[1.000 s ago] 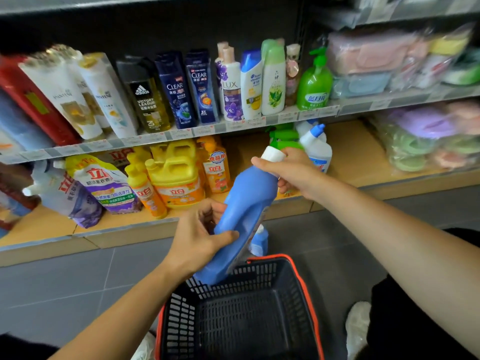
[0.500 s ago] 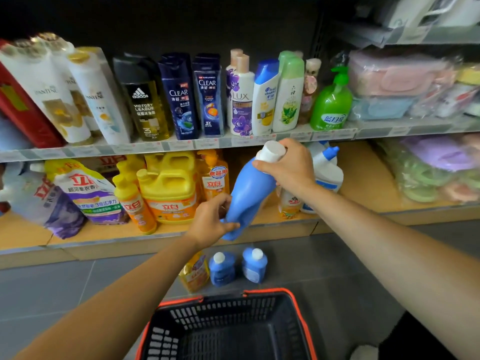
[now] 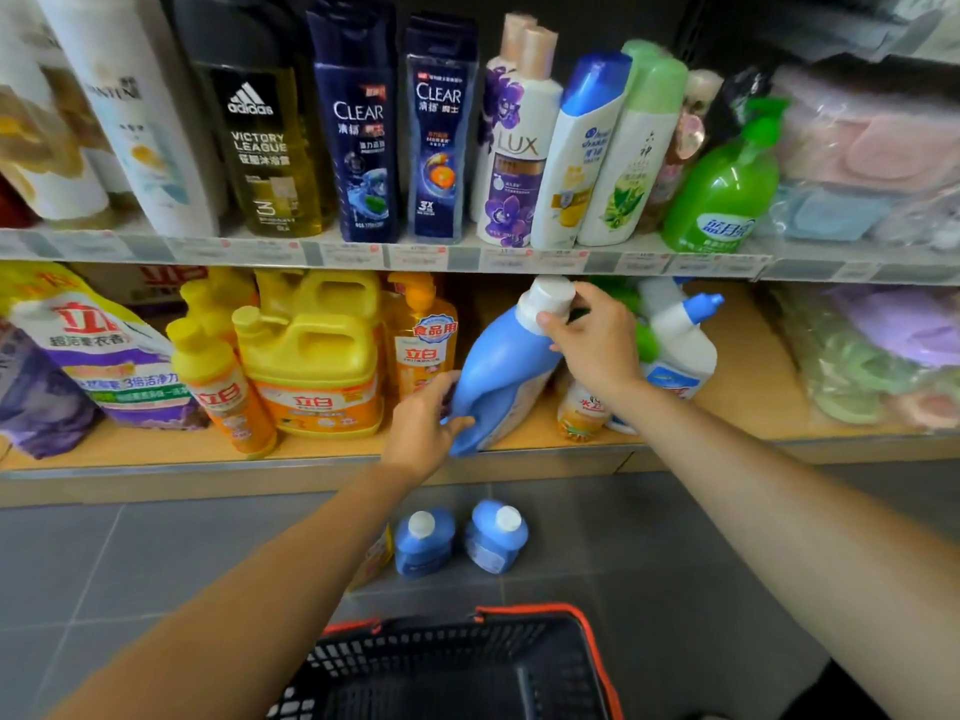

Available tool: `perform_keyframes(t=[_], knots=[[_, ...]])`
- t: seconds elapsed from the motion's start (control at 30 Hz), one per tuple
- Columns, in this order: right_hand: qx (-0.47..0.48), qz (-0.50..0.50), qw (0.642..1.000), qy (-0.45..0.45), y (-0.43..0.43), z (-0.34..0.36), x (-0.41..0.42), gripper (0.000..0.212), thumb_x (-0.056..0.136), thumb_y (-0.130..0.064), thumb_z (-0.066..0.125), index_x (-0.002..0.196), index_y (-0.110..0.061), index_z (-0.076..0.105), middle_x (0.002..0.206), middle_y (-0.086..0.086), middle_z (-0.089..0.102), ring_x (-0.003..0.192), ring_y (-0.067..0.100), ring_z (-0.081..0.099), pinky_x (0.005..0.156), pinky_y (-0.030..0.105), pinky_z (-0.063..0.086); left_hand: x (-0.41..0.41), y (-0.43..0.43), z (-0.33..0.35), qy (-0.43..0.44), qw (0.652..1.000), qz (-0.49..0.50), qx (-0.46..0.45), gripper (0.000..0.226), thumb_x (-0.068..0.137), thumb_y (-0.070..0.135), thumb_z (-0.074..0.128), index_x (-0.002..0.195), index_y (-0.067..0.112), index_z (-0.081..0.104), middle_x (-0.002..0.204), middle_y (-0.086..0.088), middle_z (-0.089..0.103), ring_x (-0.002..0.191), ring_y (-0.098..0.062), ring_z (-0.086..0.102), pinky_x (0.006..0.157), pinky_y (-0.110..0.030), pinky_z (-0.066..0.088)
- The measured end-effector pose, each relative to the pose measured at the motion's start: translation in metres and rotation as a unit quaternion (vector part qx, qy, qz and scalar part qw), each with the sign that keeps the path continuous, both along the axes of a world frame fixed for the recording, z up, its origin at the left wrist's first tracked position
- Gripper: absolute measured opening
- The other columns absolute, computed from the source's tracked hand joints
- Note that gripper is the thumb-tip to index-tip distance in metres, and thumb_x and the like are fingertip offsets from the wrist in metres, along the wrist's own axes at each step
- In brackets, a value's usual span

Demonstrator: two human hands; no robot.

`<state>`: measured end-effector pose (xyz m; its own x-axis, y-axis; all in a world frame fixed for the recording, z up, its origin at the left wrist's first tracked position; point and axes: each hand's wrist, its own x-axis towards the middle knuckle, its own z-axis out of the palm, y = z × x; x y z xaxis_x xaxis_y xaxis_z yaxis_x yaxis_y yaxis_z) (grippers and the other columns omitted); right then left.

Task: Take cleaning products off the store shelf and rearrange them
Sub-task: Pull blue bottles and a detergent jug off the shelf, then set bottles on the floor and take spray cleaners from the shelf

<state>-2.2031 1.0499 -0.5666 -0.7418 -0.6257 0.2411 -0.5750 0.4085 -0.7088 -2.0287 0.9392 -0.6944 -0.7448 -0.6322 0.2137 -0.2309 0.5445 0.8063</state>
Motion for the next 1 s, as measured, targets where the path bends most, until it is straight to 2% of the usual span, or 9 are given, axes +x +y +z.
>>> perform_keyframes(t=[0.13,0.2,0.27,0.4,0.47,0.53,0.7,0.83,1.0], knots=[[0.017,0.018,0.998,0.062,0.019,-0.002,-0.008,0.035,0.086,-0.014,0.076,0.119,-0.008,0.070,0.103,0.005,0.074,0.083,0.017,0.067,0.083,0.034,0.054,0.003,-0.008,0.003,0.019,0.999,-0.010,0.038,0.049,0.097,0.015,0.066,0.143,0.016,0.052,0.124,-0.004,0.069,0.114,-0.021,0.066,0.097,-0.040,0.055],[0.053,0.003,0.987,0.149,0.035,-0.002,-0.022,0.026,0.084,-0.012,0.075,0.110,-0.007,0.072,0.103,0.010,0.071,0.092,0.026,0.064,0.086,0.035,0.048,0.003,-0.012,0.004,0.006,0.999,-0.021,0.036,0.045,0.098,0.018,0.065,0.142,0.016,0.054,0.125,-0.003,0.069,0.113,-0.019,0.066,0.098,-0.042,0.055],[0.123,-0.007,0.973,0.193,0.050,-0.001,-0.041,0.037,0.082,-0.013,0.077,0.117,-0.005,0.069,0.113,0.015,0.067,0.108,0.036,0.057,0.095,0.037,0.040,0.001,-0.013,0.005,-0.011,0.999,-0.019,0.023,0.041,0.097,0.019,0.066,0.137,0.014,0.058,0.122,-0.004,0.070,0.111,-0.021,0.067,0.096,-0.045,0.055],[0.221,0.019,0.966,0.132,0.056,-0.005,-0.054,0.066,0.084,-0.017,0.079,0.143,-0.007,0.050,0.133,0.019,0.060,0.125,0.040,0.048,0.104,0.044,0.039,-0.012,-0.002,0.005,-0.009,1.000,-0.009,0.009,0.035,0.094,0.021,0.070,0.128,0.013,0.062,0.114,-0.005,0.072,0.103,-0.023,0.067,0.089,-0.038,0.056],[0.230,0.025,0.961,0.149,0.053,-0.008,-0.057,0.066,0.085,-0.016,0.078,0.144,-0.008,0.049,0.132,0.019,0.060,0.123,0.040,0.049,0.103,0.046,0.041,-0.022,0.005,0.002,-0.008,1.000,0.011,0.017,0.034,0.094,0.023,0.071,0.125,0.012,0.063,0.110,-0.005,0.072,0.099,-0.021,0.067,0.085,-0.034,0.056],[0.229,0.022,0.961,0.156,0.052,-0.008,-0.062,0.062,0.086,-0.015,0.077,0.142,-0.009,0.052,0.130,0.019,0.060,0.122,0.040,0.049,0.101,0.045,0.041,-0.036,0.013,-0.002,-0.014,0.999,0.038,0.030,0.033,0.092,0.024,0.073,0.121,0.010,0.064,0.107,-0.008,0.074,0.096,-0.022,0.067,0.084,-0.038,0.057],[0.233,0.030,0.965,0.117,0.055,-0.011,-0.073,0.052,0.088,-0.021,0.074,0.137,-0.017,0.057,0.122,0.017,0.064,0.115,0.039,0.057,0.088,0.040,0.047,-0.078,0.032,-0.006,-0.018,0.991,0.125,0.044,0.035,0.087,0.029,0.079,0.110,0.007,0.064,0.098,-0.009,0.075,0.087,-0.027,0.068,0.072,-0.036,0.051],[0.228,0.044,0.969,0.081,0.061,-0.013,-0.074,0.056,0.086,-0.019,0.077,0.137,-0.022,0.054,0.123,0.014,0.066,0.112,0.038,0.061,0.087,0.039,0.049,-0.109,0.029,0.001,-0.017,0.976,0.185,0.113,0.036,0.086,0.030,0.080,0.112,0.010,0.065,0.103,-0.005,0.073,0.096,-0.024,0.067,0.080,-0.035,0.051],[0.195,0.056,0.979,0.036,0.066,-0.008,-0.065,0.055,0.083,-0.015,0.080,0.134,-0.021,0.059,0.125,0.012,0.066,0.114,0.034,0.060,0.091,0.035,0.047,-0.091,0.012,0.007,-0.056,0.984,0.065,0.157,0.060,0.087,0.012,0.078,0.142,0.009,0.053,0.138,-0.009,0.061,0.127,-0.024,0.057,0.106,-0.035,0.048]])
